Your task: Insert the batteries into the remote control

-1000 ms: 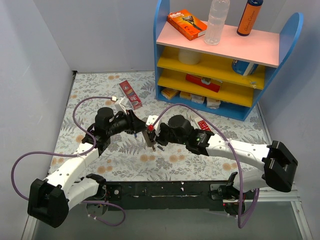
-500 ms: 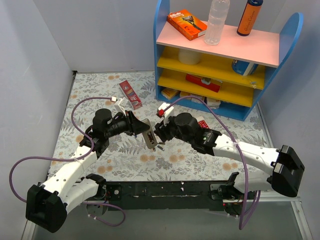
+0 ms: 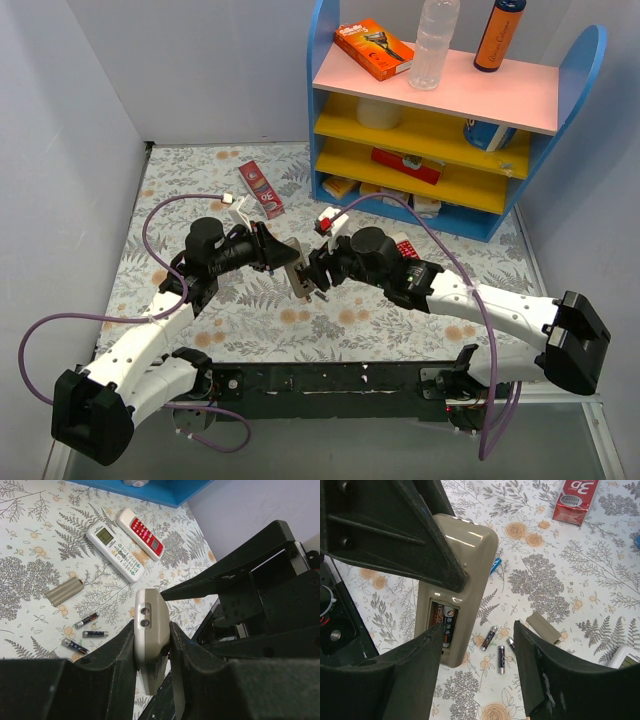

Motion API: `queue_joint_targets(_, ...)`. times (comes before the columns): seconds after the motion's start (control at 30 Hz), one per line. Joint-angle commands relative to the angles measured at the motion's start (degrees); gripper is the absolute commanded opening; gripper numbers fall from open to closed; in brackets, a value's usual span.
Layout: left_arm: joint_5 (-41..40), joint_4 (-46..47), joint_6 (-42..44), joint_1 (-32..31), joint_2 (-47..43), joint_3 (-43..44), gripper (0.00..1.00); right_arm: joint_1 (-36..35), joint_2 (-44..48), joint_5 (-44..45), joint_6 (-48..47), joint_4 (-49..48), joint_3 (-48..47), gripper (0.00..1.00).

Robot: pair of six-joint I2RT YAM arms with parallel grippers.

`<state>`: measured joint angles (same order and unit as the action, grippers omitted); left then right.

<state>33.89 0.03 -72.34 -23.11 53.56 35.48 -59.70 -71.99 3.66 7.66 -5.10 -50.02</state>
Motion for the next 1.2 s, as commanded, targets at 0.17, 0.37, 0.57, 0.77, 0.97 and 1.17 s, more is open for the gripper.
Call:
queue_joint_targets(0.17, 0.56, 1.72, -0.09, -0.18, -1.88, -0.50, 0.00, -0.15, -3.15, -2.87, 2.62, -5.44, -0.69, 0.63)
queue_joint_targets(0.37, 0.21, 1.90, -0.09, -0.09, -2.06, -0.68, 0.00, -0.15, -5.00, -2.17, 3.50, -6.76, -1.05, 0.59)
queue_joint_targets(0.57, -0.23, 1.99, -0.44, -0.18, -2.23, -1.03, 0.00, -0.24, -5.27, 1.69, 5.52, -9.66, -0.08, 0.48)
queue_joint_targets(0.77, -0.75, 1.81, -0.44, -0.18, -2.58, -1.03, 0.00, -0.24, -5.09, 6.53, 8.15, -10.37, 1.06, 0.26)
queue_joint_targets(0.97, -2.16, 1.46, -0.61, -0.18, -2.85, -1.38, 0.00, -0.24, -5.62, 5.75, 8.25, -10.19, 1.15, 0.29)
queue_joint_targets(1.17, -11.89, -5.30, -0.44, -0.18, -1.97, -0.07, 0.00, -0.24, -2.56, -0.32, 4.91, -9.05, 0.27, 0.57)
